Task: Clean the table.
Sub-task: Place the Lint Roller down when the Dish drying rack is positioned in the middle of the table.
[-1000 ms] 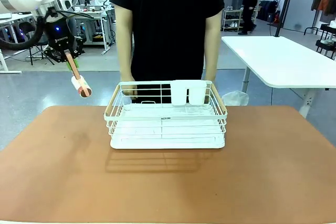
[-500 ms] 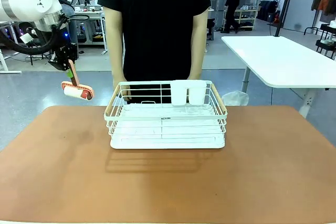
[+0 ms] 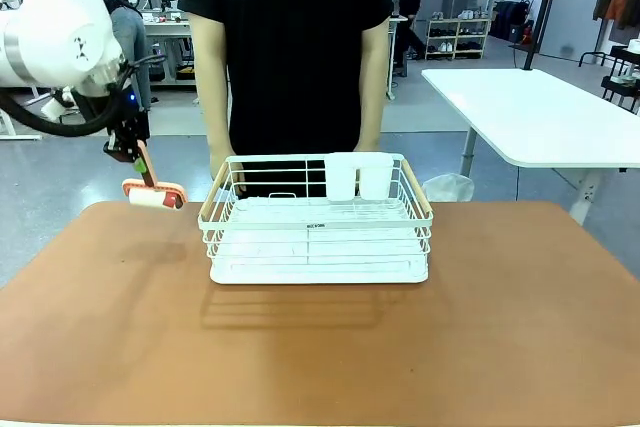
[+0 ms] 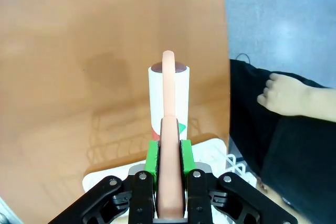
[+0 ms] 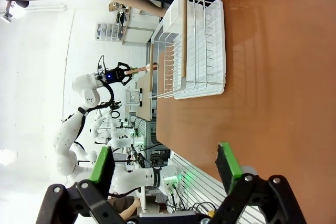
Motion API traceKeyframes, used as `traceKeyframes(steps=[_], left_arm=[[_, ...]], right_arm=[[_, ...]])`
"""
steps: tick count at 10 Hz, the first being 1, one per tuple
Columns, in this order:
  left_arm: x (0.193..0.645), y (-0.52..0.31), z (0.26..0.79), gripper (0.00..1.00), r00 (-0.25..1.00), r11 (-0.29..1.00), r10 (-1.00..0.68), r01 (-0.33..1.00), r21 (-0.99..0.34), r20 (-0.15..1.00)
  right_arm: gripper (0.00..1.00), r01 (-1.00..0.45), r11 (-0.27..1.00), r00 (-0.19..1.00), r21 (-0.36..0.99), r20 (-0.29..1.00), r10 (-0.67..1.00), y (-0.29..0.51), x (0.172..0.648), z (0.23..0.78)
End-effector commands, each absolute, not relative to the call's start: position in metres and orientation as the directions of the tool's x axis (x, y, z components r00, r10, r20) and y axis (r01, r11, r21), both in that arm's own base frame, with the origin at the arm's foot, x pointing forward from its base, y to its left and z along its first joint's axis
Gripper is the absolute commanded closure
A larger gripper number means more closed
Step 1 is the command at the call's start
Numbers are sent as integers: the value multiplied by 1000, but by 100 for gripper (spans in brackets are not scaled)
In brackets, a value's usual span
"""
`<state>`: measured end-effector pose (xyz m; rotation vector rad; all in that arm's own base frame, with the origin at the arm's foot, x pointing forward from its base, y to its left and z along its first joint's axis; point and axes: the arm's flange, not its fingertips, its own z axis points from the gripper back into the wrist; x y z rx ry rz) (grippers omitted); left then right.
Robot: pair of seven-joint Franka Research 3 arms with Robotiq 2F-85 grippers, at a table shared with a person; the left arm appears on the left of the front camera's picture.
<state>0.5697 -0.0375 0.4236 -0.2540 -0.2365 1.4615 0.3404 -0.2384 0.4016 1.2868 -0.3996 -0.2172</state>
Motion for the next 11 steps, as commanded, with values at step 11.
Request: traceKeyframes(steps=[11], left_arm=[[563,-32,352,79,-48,-59,998,-940,-336,-42]], right_arm=[[0,-79,264,908,961,179,-380,-236,338,403]])
